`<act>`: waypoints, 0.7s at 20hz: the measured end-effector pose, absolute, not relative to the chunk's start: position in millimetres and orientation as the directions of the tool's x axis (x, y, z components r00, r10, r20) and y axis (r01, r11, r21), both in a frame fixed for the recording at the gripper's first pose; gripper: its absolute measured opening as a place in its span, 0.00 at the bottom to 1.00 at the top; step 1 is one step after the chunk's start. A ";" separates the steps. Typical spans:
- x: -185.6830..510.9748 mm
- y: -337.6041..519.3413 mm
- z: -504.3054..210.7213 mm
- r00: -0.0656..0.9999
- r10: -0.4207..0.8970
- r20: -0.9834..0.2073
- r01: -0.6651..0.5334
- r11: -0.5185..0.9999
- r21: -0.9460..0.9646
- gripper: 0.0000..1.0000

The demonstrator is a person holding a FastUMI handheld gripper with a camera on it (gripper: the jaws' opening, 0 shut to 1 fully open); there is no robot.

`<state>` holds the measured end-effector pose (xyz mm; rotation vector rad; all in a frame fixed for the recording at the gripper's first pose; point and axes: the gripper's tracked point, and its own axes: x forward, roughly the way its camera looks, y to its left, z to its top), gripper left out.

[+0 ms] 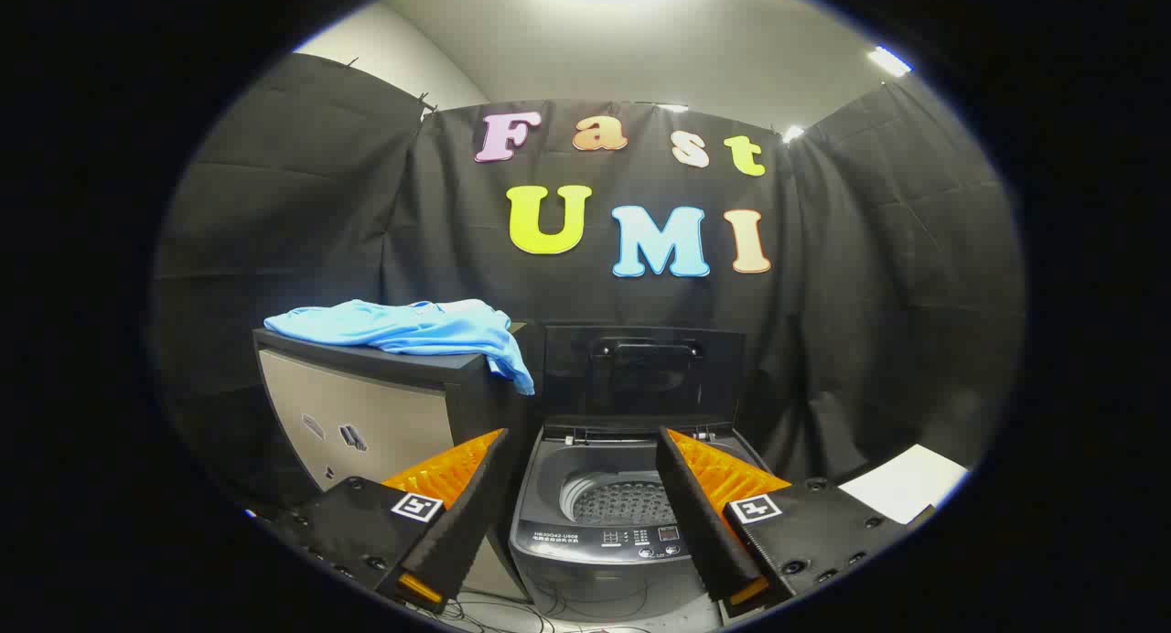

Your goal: Put the clothes into the washing machine and then close the washing machine lid.

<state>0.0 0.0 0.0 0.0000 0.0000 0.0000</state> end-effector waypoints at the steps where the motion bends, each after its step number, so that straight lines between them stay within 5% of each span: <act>1: 0.1 -0.6 0.1 1.000 0.000 -0.001 0.000 1.000 -0.001 0.98; 14: 9.9 1.3 -0.4 1.000 0.004 -0.010 -0.004 1.000 -0.002 0.98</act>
